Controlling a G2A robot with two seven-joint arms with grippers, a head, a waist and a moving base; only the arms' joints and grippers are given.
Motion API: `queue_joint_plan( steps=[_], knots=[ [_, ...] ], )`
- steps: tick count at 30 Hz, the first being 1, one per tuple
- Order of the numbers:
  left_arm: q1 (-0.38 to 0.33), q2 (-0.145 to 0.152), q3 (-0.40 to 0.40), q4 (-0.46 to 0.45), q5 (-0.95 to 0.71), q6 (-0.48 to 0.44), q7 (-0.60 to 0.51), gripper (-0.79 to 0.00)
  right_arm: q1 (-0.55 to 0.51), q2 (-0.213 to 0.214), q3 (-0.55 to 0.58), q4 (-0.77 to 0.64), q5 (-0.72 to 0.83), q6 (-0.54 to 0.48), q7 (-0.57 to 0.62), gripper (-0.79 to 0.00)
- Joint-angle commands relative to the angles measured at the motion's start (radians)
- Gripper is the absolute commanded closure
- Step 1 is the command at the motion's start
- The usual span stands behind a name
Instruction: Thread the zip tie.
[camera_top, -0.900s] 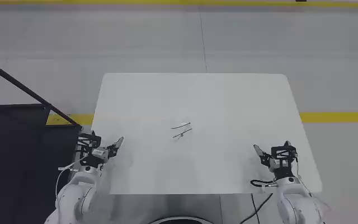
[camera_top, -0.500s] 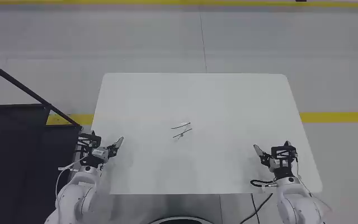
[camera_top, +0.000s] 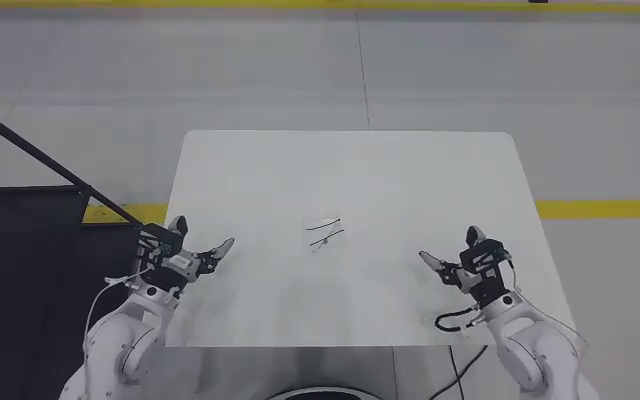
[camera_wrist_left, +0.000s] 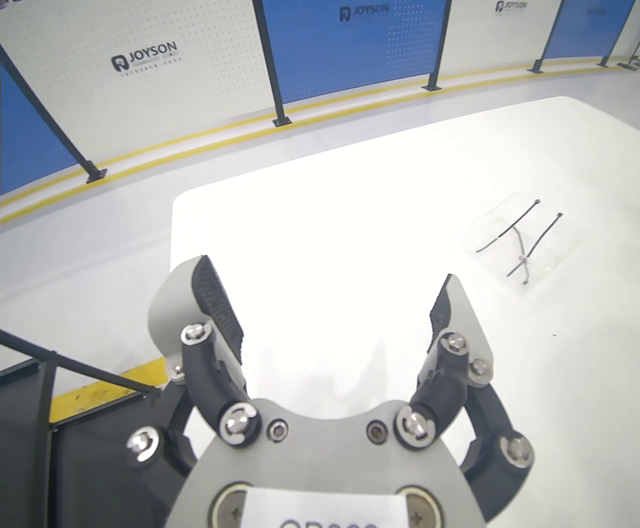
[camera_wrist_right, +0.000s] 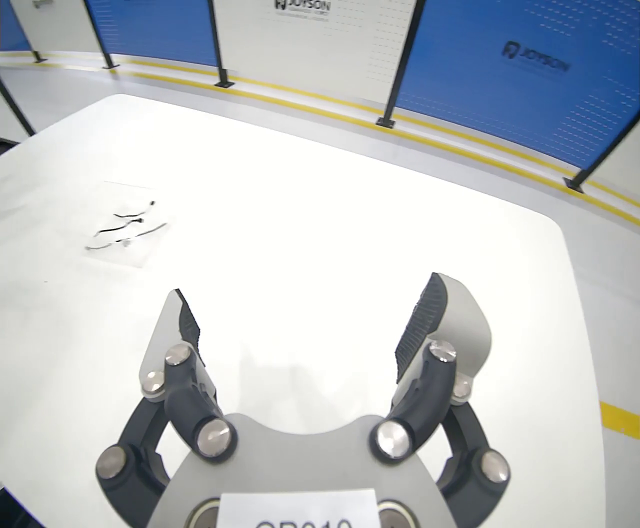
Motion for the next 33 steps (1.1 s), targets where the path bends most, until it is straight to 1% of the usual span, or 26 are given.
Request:
queue_joint_plan(
  steps=[1, 4, 6, 18, 19, 21, 24, 27, 30, 33],
  knots=[
    [-0.008, 0.0, -0.005, 0.01, -0.01, -0.011, 0.017, -0.785, 0.035, 0.0, -0.018, 0.002, 0.056, -0.049, 0.055, -0.785],
    [-0.018, 0.0, -0.003, 0.028, -0.03, -0.035, 0.032, -0.785, 0.082, 0.001, -0.045, 0.006, 0.146, -0.132, 0.119, -0.785],
    [-0.026, 0.002, -0.003, 0.044, -0.037, -0.083, 0.032, -0.785, 0.111, 0.003, -0.052, 0.017, 0.202, -0.178, 0.173, -0.785],
    [-0.029, 0.003, -0.006, 0.048, -0.043, -0.085, 0.031, -0.785, 0.11, 0.003, -0.053, 0.018, 0.203, -0.177, 0.172, -0.785],
    [-0.035, 0.001, -0.001, 0.049, -0.052, -0.076, 0.028, -0.785, 0.112, 0.003, -0.058, 0.023, 0.207, -0.185, 0.173, -0.785],
    [-0.058, -0.001, 0.025, 0.053, -0.086, -0.09, 0.007, -0.785, 0.141, 0.004, -0.082, 0.058, 0.276, -0.252, 0.201, -0.785],
    [-0.093, 0.0, 0.028, 0.078, -0.152, -0.135, -0.017, -0.785, 0.236, 0.007, -0.127, 0.139, 0.44, -0.343, 0.348, -0.785],
    [-0.112, 0.002, 0.023, 0.1, -0.188, -0.17, -0.031, -0.785, 0.37, 0.01, -0.195, 0.243, 0.675, -0.381, 0.561, -0.785],
    [-0.12, 0.004, 0.016, 0.124, -0.229, -0.211, -0.04, -0.785, 0.513, 0.009, -0.271, 0.347, 0.895, -0.338, 0.776, -0.785],
    [-0.123, 0.006, 0.007, 0.14, -0.264, -0.239, -0.052, -0.785, 0.648, 0.003, -0.347, 0.447, 1.046, -0.277, 0.944, -0.785]
  ],
)
